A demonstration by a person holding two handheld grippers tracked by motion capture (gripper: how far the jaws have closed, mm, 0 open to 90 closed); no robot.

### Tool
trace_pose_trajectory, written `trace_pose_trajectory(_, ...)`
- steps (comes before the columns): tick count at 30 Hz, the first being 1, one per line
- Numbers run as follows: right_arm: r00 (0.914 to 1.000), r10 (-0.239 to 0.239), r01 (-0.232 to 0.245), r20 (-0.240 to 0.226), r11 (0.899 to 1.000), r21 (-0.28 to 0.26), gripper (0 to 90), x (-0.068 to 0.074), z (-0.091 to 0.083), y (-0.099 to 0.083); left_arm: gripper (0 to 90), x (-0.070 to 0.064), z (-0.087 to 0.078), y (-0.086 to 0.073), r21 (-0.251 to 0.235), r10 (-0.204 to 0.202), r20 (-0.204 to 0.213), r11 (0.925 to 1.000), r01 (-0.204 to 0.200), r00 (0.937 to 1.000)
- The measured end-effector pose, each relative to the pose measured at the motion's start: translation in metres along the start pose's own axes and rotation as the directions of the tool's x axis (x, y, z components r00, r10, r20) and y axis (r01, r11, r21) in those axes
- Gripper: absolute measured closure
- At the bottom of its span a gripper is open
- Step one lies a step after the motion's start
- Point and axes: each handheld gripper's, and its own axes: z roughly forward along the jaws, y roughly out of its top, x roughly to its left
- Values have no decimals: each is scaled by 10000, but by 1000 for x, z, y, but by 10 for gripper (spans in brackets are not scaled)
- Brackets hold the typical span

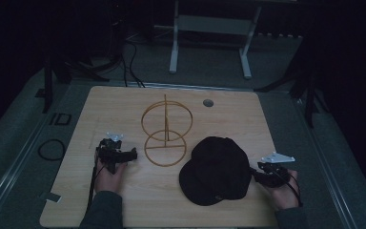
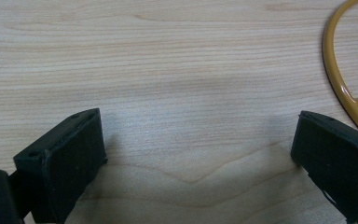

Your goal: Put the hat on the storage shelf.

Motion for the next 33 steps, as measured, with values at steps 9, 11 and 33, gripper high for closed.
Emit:
trace_pose_trajectory(9, 9951, -486, 475, -859, 9988, -153, 525, 4, -13, 13, 24, 0, 0, 0, 3, 3, 1, 10000, -3, 10000)
trace_pose_trajectory(11, 9935, -641, 631, -945, 9979, -133, 522, 6, -14, 16, 24, 0, 0, 0, 4, 4, 1, 10000, -4, 10000)
trace_pose_trajectory(33, 9620, -2062, 2023, -1790, 9785, -404, 461, 23, -44, 42, 24, 0, 0, 0, -17, -18, 3, 10000, 18, 10000)
